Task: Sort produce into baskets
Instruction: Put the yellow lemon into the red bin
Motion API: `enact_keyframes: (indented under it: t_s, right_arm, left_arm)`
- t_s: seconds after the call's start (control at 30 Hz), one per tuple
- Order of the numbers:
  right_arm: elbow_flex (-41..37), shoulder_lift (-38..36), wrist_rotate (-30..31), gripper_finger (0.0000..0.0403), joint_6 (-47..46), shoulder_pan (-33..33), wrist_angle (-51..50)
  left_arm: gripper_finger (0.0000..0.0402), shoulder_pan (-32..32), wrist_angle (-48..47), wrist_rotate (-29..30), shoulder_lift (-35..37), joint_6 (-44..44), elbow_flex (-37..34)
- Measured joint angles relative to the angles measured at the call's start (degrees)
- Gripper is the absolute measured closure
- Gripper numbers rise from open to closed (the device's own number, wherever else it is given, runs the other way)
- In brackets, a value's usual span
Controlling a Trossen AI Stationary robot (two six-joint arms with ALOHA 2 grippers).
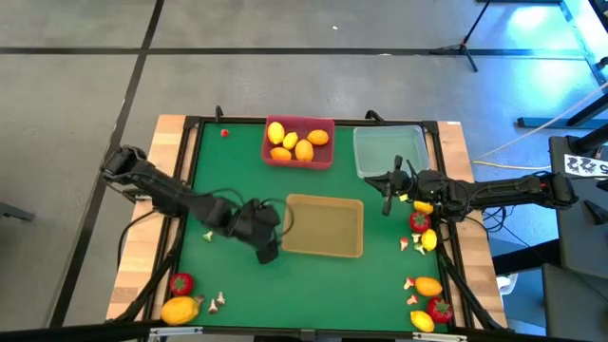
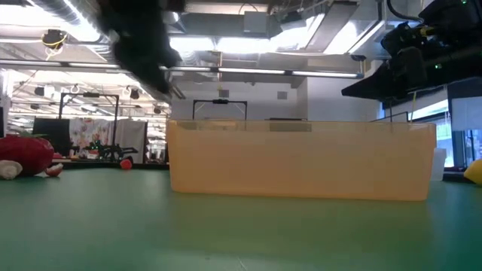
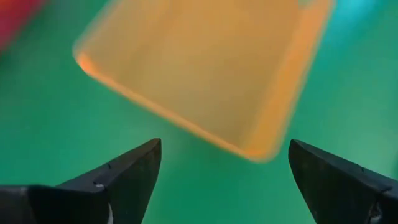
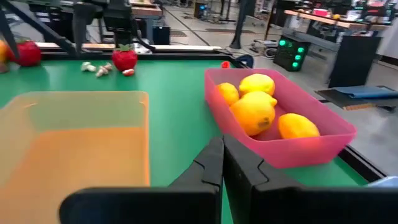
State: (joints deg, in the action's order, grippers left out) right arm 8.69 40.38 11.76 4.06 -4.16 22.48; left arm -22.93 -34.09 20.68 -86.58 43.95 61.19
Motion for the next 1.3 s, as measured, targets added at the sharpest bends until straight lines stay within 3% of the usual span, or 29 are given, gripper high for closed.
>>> enact_keyframes:
  t_s: [0.2, 0.33, 0.47, 0.57, 0.7, 0.83, 0.97, 1.2, 1.3]
  right_arm:
    - [0.0, 0.0, -1.9, 0.0393, -2.3, 0.0, 0.0]
    - [0.0, 0.0, -1.9, 0.0393, -2.3, 0.0, 0.0]
    - [0.0, 0.0, -2.0, 0.0393, -2.4, 0.0, 0.0]
    - [0.0, 0.0, -2.3, 0.0393, -3.6, 0.0, 0.0]
    - [0.0, 0.0, -2.3, 0.0393, -3.8, 0.0, 0.1]
    - [0.0, 0.0, -2.4, 0.039, -5.0, 0.0, 0.0]
    - [0.0, 0.0, -2.4, 0.035, -8.4, 0.0, -0.1]
    - [0.0, 0.0, -2.4, 0.0223, -8.3, 0.0, -0.1]
    - [0.0, 0.0, -2.4, 0.0181, -8.3, 0.0, -0.2]
  left_arm:
    - [0.0059, -7.1, 4.8, 0.0, -0.6, 9.8, 0.0]
    - [0.0059, -8.1, 12.7, 0.2, -3.1, 8.4, 0.5]
    - [0.0059, -7.5, 12.1, -0.5, -7.9, 4.0, 6.4]
    - [0.0059, -7.5, 4.8, -5.0, -12.0, 3.3, 15.2]
    - [0.0059, -9.3, -12.8, -8.1, -16.9, 5.4, 27.4]
    - [0.0059, -12.1, -23.9, -11.7, -19.2, 10.8, 33.4]
    - [0.0059, -15.4, -31.7, -17.4, -19.5, 20.9, 33.8]
    - [0.0059, -22.9, -42.8, -27.2, -19.5, 35.8, 32.8]
    - [0.0059, -26.8, -43.4, -30.6, -19.4, 40.2, 31.8]
